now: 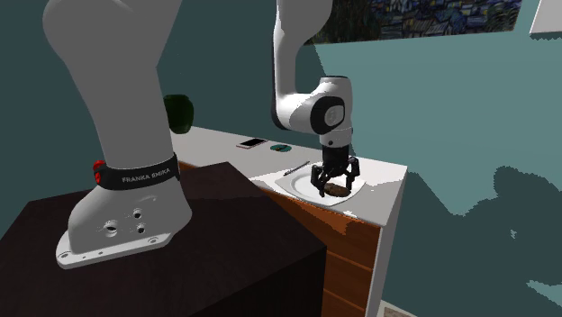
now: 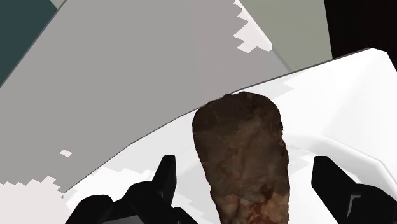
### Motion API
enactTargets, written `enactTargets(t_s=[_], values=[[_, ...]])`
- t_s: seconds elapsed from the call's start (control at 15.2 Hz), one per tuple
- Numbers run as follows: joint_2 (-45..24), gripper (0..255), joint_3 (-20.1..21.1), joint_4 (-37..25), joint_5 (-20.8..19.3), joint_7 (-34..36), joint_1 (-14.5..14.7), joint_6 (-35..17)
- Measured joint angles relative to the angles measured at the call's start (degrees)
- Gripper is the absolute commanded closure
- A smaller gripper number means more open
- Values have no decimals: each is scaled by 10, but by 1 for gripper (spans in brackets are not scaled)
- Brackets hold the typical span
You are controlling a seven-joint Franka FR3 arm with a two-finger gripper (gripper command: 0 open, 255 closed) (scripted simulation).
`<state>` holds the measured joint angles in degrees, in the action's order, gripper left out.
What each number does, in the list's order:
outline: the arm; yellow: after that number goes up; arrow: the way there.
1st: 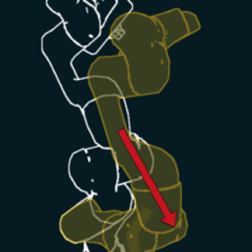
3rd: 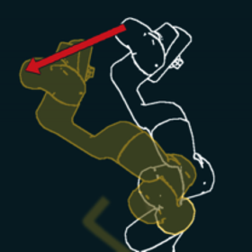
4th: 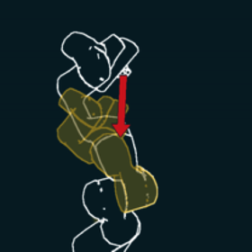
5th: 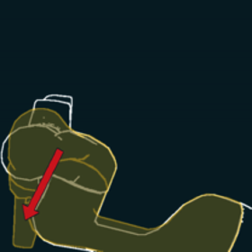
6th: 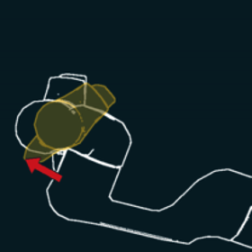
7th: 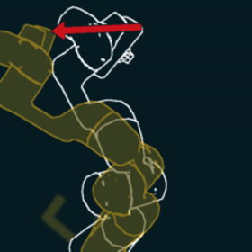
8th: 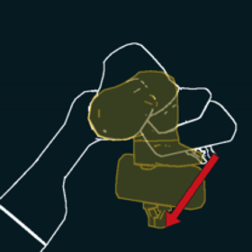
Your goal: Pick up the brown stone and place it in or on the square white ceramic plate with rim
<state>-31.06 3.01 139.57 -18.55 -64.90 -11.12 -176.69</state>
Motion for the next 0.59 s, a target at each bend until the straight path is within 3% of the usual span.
enactTargets(t_s=[0.07,0.59], values=[[0,255,0,0,0,0,0,0],[3,255,0,-1,-1,0,0,-4]])
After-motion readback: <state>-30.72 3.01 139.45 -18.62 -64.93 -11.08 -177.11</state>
